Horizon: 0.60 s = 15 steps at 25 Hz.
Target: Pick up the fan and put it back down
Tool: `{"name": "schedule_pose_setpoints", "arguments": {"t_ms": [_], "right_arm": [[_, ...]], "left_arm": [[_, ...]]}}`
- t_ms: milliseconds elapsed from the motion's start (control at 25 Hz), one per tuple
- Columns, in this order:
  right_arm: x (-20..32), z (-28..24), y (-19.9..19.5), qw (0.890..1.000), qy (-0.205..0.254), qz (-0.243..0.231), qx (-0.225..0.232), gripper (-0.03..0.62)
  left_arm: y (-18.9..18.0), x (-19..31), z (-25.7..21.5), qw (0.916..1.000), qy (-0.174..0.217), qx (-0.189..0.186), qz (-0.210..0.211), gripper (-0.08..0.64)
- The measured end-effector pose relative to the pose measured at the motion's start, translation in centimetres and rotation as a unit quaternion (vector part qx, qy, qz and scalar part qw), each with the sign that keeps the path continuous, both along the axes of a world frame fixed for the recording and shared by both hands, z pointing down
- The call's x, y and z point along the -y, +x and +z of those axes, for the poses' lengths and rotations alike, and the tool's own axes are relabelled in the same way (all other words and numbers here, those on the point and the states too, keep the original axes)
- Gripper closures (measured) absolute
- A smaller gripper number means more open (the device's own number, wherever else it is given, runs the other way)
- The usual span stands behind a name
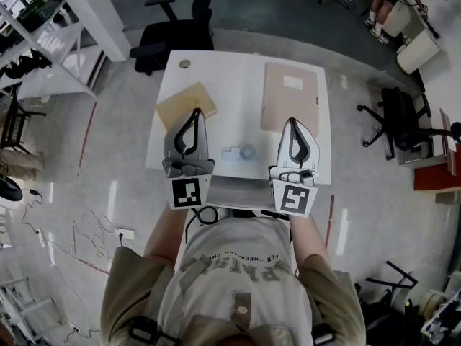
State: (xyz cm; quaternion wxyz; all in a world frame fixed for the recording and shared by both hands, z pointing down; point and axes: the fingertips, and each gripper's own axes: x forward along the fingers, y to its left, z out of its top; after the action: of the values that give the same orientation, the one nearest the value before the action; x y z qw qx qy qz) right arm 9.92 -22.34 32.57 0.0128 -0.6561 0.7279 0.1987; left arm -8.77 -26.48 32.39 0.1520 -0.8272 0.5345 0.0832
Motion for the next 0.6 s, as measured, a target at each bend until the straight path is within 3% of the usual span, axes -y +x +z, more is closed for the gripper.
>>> {"name": "schedule_pose_setpoints", "arguments": {"t_ms": [240,440,600], "right_arm": [[-0.15,0.06,0.13,1.000,-0.018,0.008,0.018,0.593],[-0.12,0.05,0.67,1.000,-0.012,0.008,-0.010,0.593],[-0.09,-0.49,0.26,1.000,-0.016,0.004,0.013,0.594]], "left_arm": [[-0.04,-0.30,0.23,1.0000,-0.002,0.005,-0.003,0.551],[0.06,-0.10,0.20,1.0000,0.000,0.002,-0.004,0.551],[0.19,-0.05,0.31,1.0000,-0.001,0.002,-0.005,0.551]]}}
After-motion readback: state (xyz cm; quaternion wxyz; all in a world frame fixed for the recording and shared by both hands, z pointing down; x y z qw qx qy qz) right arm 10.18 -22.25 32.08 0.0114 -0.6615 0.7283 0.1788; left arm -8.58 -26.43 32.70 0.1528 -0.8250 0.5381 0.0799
